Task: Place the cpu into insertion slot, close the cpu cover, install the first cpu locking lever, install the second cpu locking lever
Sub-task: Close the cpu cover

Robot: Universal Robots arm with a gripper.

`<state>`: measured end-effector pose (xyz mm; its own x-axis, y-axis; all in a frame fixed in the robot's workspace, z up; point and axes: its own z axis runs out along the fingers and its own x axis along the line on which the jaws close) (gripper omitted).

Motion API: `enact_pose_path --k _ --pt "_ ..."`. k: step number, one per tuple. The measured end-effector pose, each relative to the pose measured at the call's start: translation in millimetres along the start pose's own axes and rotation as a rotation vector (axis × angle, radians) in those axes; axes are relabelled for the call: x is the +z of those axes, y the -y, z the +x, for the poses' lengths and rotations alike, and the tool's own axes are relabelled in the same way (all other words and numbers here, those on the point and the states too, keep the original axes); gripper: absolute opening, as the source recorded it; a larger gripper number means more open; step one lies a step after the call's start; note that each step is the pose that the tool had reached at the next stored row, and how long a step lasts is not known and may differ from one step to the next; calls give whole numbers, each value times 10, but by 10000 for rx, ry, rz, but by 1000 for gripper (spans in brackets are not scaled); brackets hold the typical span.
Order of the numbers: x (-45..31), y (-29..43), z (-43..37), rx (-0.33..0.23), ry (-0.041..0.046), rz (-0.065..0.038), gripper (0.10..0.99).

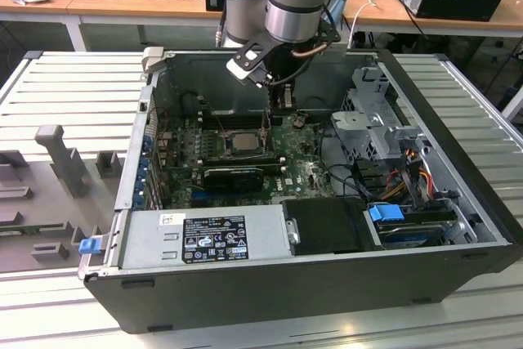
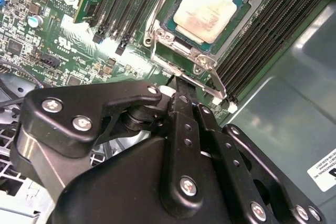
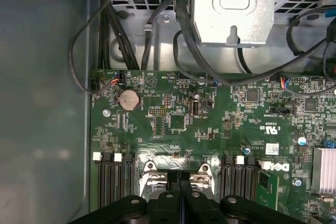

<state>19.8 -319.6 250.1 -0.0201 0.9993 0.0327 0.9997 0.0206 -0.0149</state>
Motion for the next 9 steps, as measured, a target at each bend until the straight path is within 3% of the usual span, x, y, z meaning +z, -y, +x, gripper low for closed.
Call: enact_pose_path --k 9 --pt "27 52 0 0 -2 0 106"
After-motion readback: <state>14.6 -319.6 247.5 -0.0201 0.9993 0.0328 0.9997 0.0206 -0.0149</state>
